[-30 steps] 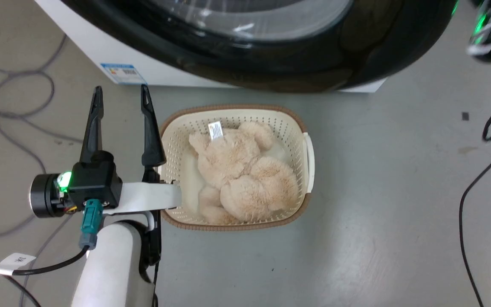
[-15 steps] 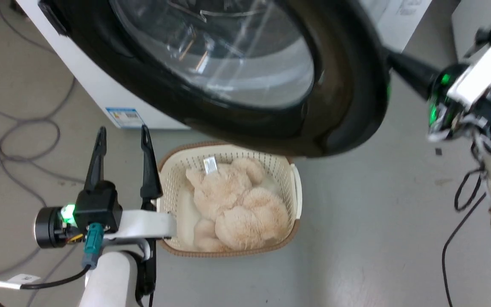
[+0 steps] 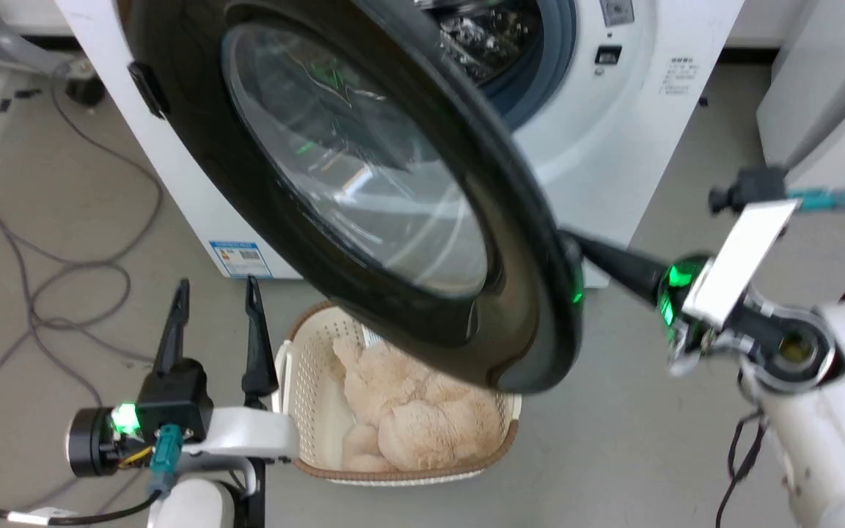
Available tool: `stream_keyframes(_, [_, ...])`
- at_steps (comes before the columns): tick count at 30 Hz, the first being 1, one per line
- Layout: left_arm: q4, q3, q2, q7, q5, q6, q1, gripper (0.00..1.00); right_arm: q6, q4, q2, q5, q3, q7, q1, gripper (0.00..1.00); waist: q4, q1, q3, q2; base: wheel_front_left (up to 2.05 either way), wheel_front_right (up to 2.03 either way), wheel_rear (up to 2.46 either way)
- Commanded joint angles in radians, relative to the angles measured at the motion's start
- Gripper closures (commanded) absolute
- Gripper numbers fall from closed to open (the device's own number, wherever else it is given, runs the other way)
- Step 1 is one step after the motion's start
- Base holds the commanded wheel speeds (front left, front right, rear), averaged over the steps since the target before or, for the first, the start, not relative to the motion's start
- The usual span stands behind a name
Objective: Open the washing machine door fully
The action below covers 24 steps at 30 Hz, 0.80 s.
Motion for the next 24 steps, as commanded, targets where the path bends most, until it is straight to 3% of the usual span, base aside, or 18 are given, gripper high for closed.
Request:
stream_keyframes(1, [0.007,-0.001,0.004,-0.005,0.005,-0.005,0.016,0.00,0.001,-0.014,0.009,0.004,0.009,0.005,0.038,1.00,0.010,0.0001,-0.023,0.0000,0.00,0.00,0.00])
stream_keyframes(11, [0.032,0.008,0.005,-0.005,0.008,-0.015,0.084,0.00,0.001,-0.097,0.075,0.033,0.055,-0.012,0.226,1.00,0.035,0.0001,-0.109,0.0000,0.00,0.00,0.00])
stream_keyframes(24, [0.049,0.013,0.004,-0.005,0.010,-0.017,0.104,0.00,0.001,-0.123,0.160,0.052,0.110,-0.038,0.353,1.00,0.049,0.0001,-0.129,0.0000,0.00,0.00,0.00])
